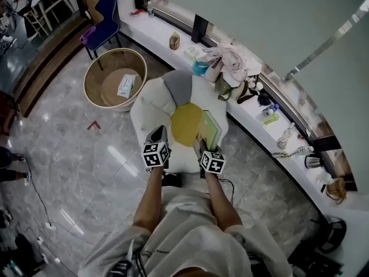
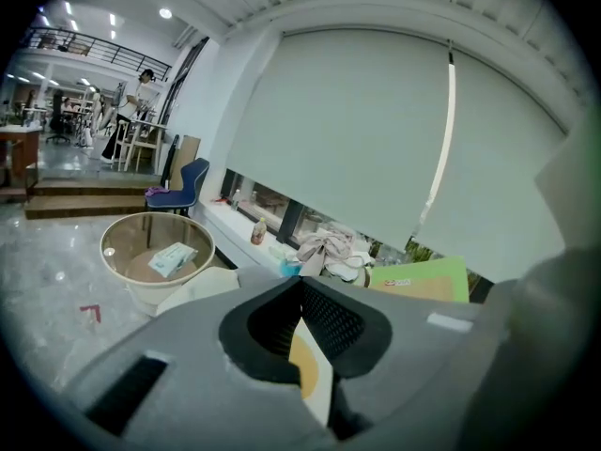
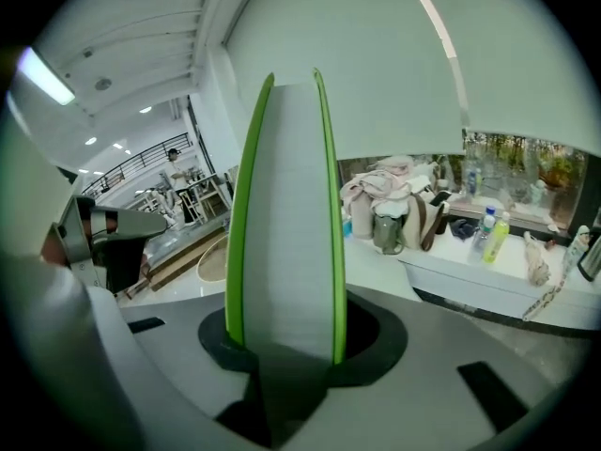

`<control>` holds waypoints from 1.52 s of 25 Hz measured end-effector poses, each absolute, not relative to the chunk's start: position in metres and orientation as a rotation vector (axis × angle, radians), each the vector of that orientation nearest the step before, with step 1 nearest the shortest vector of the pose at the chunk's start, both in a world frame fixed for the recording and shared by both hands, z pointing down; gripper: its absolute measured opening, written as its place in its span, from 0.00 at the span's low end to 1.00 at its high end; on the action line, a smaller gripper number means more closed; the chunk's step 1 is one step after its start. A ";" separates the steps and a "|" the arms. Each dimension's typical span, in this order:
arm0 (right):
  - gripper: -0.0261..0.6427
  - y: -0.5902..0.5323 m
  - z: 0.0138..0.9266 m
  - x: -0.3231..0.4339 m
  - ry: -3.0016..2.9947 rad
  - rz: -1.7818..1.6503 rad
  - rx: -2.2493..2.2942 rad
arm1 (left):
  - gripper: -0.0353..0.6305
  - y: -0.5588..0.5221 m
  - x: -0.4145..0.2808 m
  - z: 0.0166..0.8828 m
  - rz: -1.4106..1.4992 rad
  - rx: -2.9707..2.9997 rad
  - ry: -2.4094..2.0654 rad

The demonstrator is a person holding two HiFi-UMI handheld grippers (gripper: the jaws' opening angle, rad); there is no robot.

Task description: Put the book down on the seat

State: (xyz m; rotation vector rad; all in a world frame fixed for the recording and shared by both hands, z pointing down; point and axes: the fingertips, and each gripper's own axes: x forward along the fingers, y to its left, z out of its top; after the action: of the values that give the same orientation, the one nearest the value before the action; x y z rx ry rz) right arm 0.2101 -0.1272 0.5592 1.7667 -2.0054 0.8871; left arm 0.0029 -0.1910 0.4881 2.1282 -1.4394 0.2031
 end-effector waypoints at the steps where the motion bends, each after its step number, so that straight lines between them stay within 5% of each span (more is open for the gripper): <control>1: 0.23 -0.129 0.564 0.222 -1.975 0.899 1.776 | 0.06 -0.197 0.004 0.497 0.199 2.095 -1.442; 18: 0.23 -0.199 0.659 0.252 -1.870 1.196 1.678 | 0.07 -0.202 -0.063 0.592 0.194 1.696 -1.690; 33: 0.23 -0.230 0.764 0.256 -2.192 0.639 0.715 | 0.06 -0.126 0.044 0.671 0.226 1.400 -1.908; 38: 0.23 -0.211 0.821 0.239 -2.238 0.749 0.422 | 0.06 -0.104 0.066 0.747 0.317 1.418 -1.827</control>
State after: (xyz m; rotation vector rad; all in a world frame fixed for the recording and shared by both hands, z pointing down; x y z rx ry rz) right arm 0.2393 -0.2115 0.8215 0.4223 -2.2379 0.7489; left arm 0.0662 -0.1044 0.7465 1.4177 -1.8269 0.3167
